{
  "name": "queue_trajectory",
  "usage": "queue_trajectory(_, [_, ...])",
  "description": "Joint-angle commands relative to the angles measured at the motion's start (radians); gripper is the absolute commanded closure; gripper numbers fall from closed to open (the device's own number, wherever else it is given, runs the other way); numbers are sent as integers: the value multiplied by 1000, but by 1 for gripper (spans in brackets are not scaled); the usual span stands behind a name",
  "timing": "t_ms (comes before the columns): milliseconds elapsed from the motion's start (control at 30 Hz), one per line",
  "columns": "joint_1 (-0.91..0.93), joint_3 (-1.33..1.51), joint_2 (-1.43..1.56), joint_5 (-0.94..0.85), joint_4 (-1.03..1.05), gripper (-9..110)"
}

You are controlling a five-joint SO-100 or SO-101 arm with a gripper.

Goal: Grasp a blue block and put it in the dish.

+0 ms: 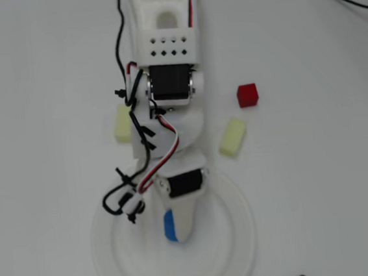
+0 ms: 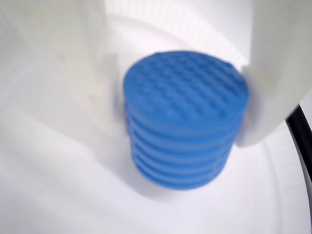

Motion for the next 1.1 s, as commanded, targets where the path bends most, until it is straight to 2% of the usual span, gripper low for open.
queue_trajectory(0, [0, -87, 11, -11, 38, 100])
queue_trajectory(100, [6, -98, 11, -18, 52, 97])
queue_trajectory(300, [25, -213, 11, 6, 199, 74])
queue_trajectory(433, [37, -351, 11, 37, 356, 65])
queue_trajectory(800, [72, -792, 5, 98, 851, 61])
queue_trajectory(867, [78, -986, -51, 106, 996, 61])
queue_trajectory(933, [81, -1390, -219, 78, 1190, 60])
queue_trajectory(967, [80, -1328, -172, 75, 1212, 60])
queue_trajectory(1067, [81, -1381, -152, 98, 1299, 61])
